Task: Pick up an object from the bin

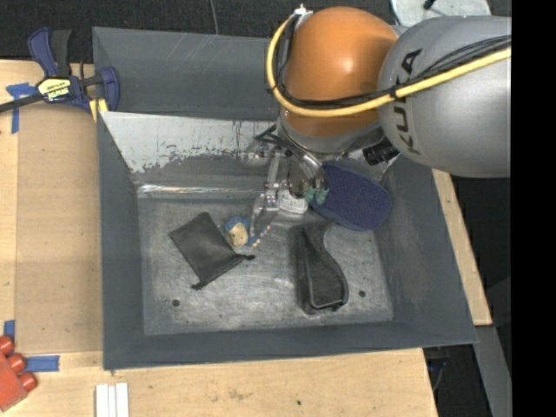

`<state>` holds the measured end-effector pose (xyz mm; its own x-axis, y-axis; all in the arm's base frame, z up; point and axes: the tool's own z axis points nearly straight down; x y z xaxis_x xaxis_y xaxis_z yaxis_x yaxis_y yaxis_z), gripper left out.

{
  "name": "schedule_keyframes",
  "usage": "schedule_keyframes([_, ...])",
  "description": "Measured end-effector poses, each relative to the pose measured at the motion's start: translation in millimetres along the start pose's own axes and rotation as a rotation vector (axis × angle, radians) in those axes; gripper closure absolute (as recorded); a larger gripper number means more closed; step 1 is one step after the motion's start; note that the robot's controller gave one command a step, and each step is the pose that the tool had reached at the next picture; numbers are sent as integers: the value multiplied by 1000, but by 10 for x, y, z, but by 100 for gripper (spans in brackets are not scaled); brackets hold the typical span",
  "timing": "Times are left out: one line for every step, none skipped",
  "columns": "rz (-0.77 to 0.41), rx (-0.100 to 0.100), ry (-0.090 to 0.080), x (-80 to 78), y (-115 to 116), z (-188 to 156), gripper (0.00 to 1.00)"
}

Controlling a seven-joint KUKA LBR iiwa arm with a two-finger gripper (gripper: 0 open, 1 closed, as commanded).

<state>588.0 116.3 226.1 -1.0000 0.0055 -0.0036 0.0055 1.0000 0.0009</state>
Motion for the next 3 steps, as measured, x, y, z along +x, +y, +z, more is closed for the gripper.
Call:
schedule_keyframes([32,3,9,141,-467,1102,0])
schedule_keyframes([-50,0,-2,99,-258,1513,0])
schedule_keyframes([-202,-2,-4,377,191,843,0])
